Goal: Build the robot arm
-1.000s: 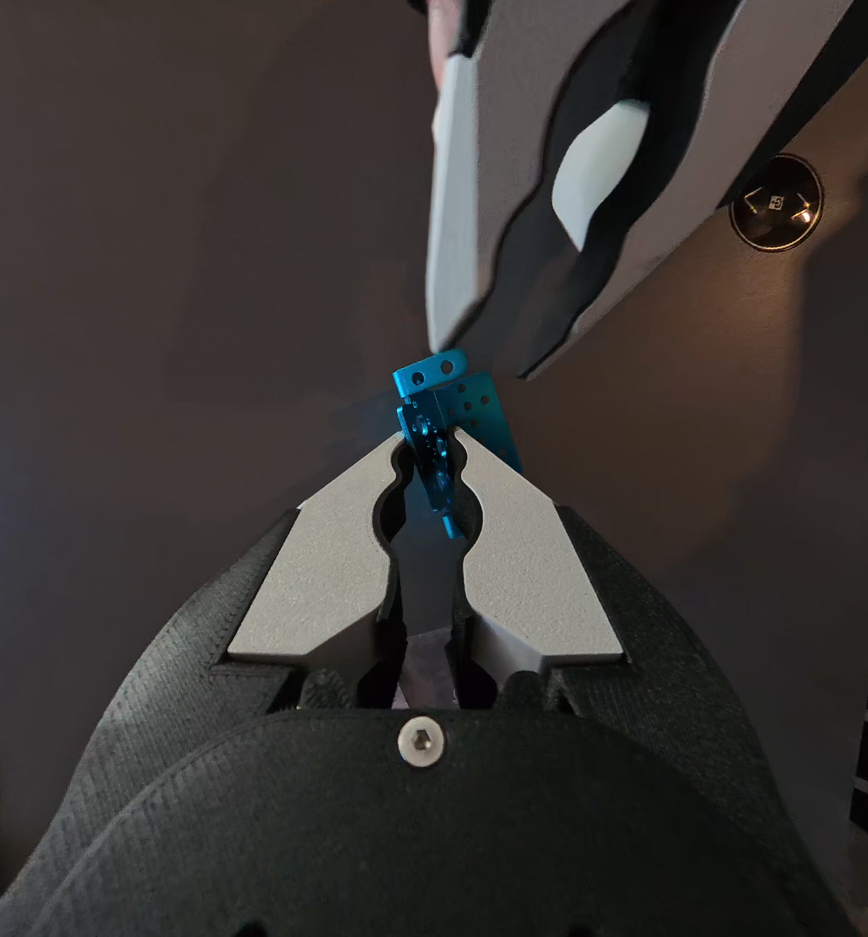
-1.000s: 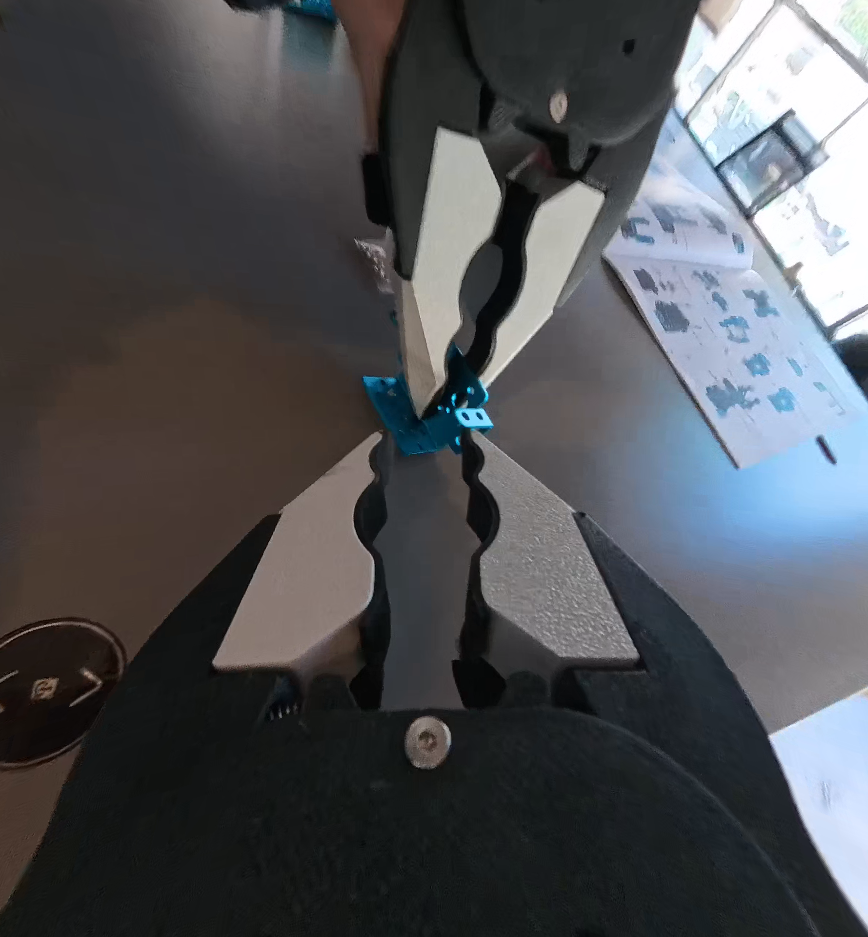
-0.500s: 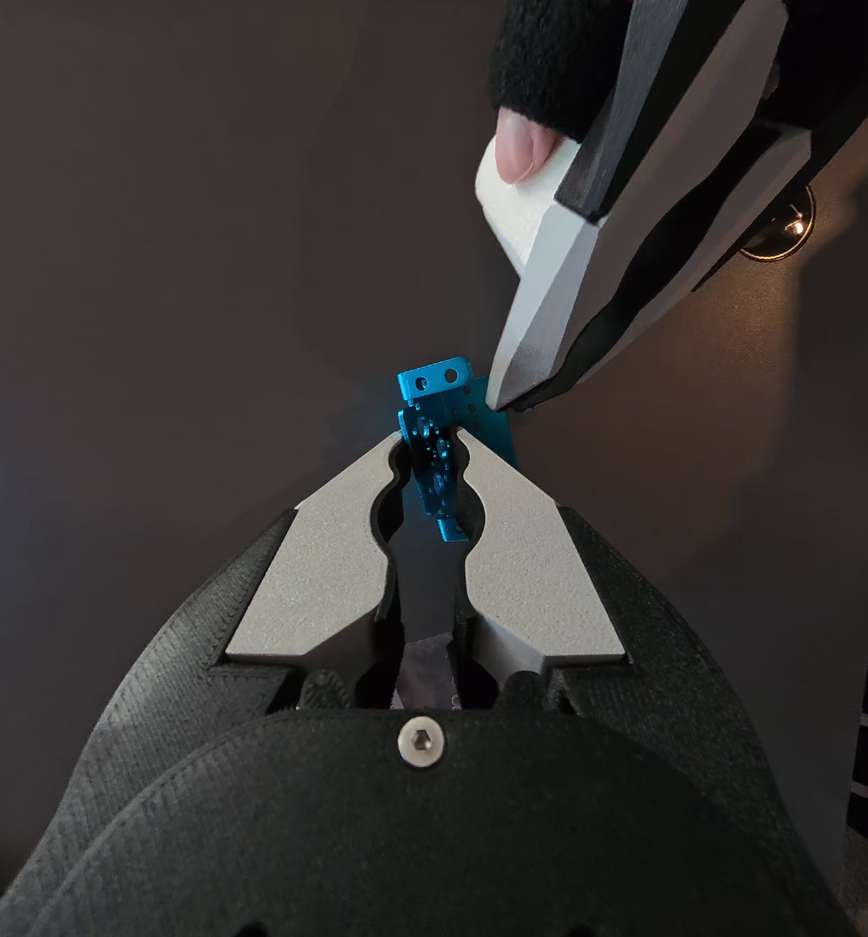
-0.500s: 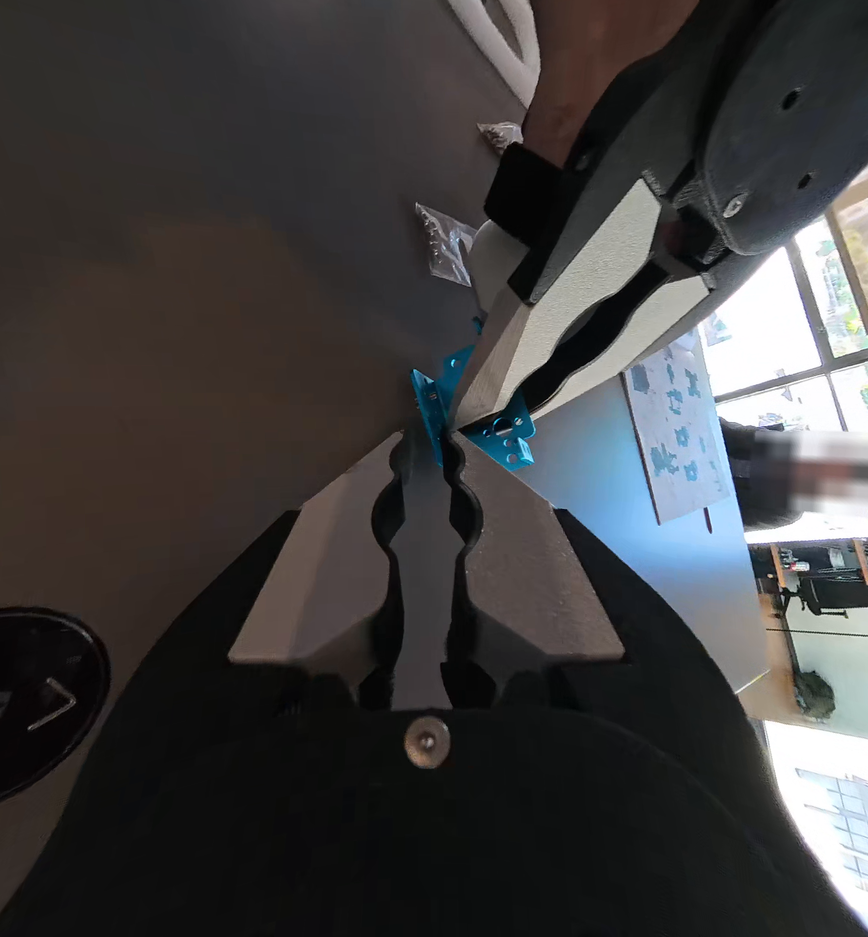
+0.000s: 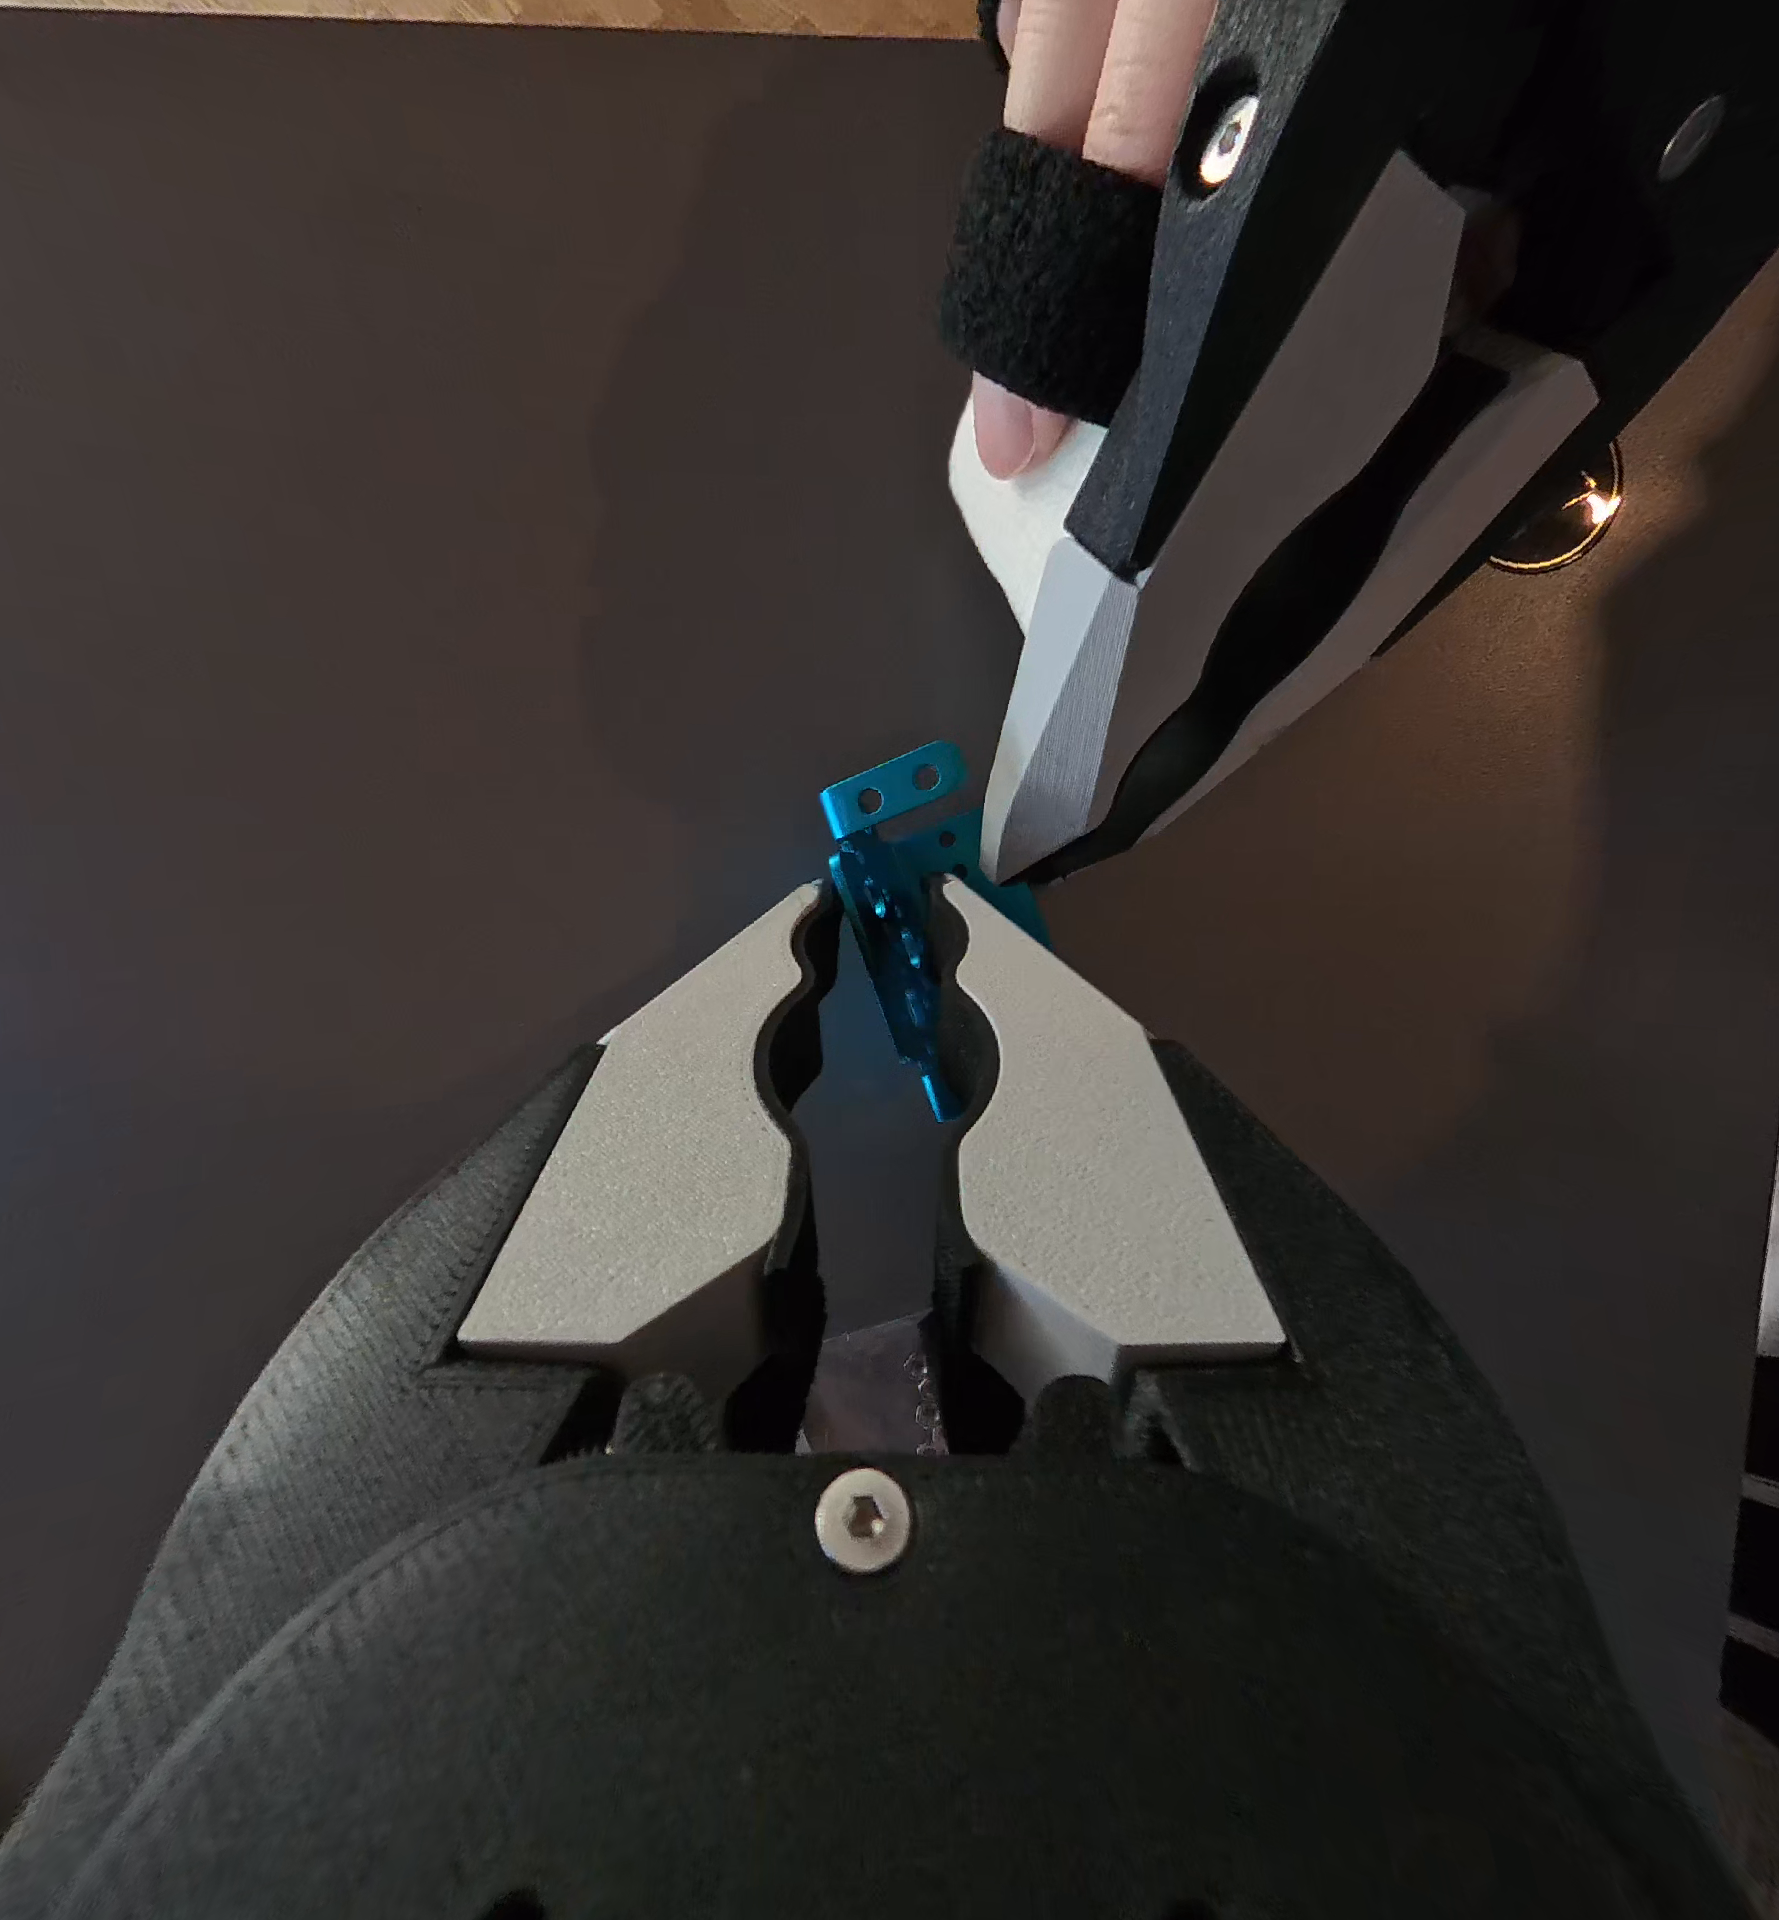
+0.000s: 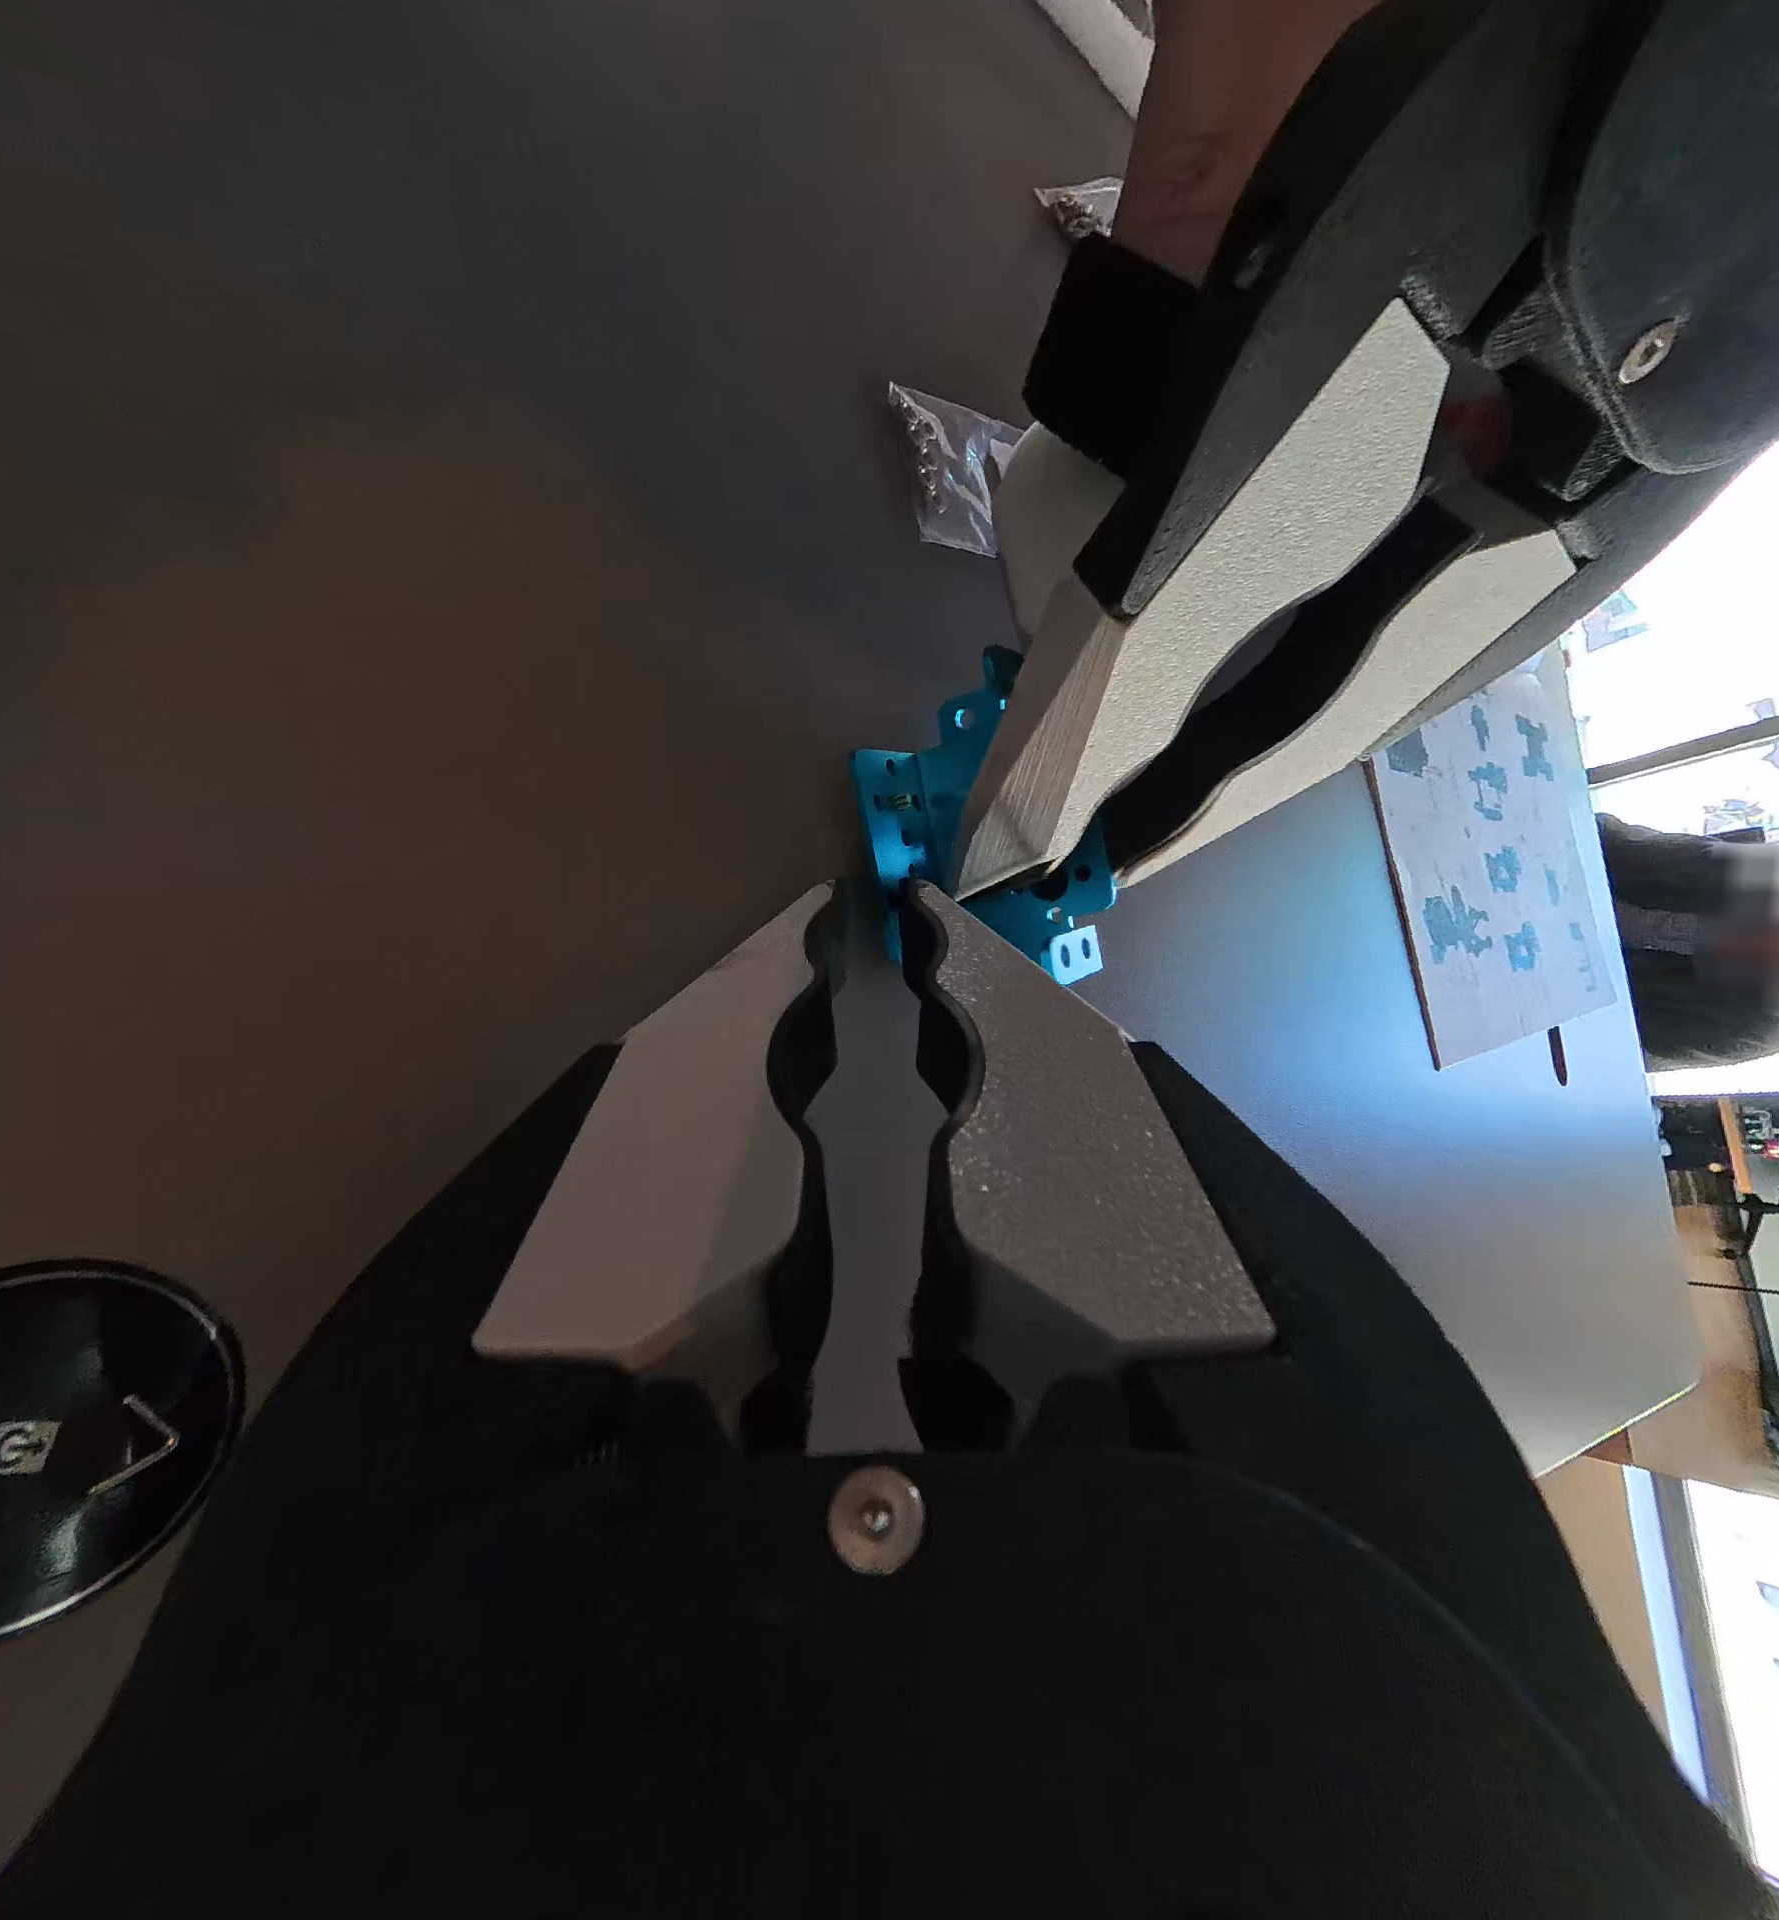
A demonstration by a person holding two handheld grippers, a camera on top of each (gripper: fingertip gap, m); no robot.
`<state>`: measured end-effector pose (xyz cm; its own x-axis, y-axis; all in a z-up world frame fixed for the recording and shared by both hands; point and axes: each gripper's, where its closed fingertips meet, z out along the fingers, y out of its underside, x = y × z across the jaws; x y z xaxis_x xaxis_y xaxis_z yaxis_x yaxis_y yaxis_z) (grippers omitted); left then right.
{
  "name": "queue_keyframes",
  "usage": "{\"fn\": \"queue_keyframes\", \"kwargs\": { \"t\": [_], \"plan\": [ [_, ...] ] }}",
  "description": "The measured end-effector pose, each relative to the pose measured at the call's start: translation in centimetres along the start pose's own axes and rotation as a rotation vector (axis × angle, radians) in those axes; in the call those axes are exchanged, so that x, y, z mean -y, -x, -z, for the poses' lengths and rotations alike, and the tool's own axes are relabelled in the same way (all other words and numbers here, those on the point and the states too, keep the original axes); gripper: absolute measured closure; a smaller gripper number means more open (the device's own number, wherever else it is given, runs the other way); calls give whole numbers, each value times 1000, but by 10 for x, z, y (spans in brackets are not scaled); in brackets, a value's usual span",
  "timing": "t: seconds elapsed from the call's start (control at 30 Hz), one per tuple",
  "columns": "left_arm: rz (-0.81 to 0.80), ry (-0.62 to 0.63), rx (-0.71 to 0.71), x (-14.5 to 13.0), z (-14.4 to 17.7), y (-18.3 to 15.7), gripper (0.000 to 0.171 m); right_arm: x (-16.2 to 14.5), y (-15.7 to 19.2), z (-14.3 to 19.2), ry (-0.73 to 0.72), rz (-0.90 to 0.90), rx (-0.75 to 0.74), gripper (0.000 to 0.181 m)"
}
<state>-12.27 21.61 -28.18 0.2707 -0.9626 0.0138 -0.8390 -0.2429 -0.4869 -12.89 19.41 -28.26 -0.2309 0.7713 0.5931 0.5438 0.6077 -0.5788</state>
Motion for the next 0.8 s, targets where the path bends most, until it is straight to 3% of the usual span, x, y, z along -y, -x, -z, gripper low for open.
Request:
{"fn": "queue_keyframes", "kwargs": {
  "t": [0.8],
  "plan": [
    [73,-54,-66,3,5,-2,140,1,1,2,-9,20,2,174]
  ]
}}
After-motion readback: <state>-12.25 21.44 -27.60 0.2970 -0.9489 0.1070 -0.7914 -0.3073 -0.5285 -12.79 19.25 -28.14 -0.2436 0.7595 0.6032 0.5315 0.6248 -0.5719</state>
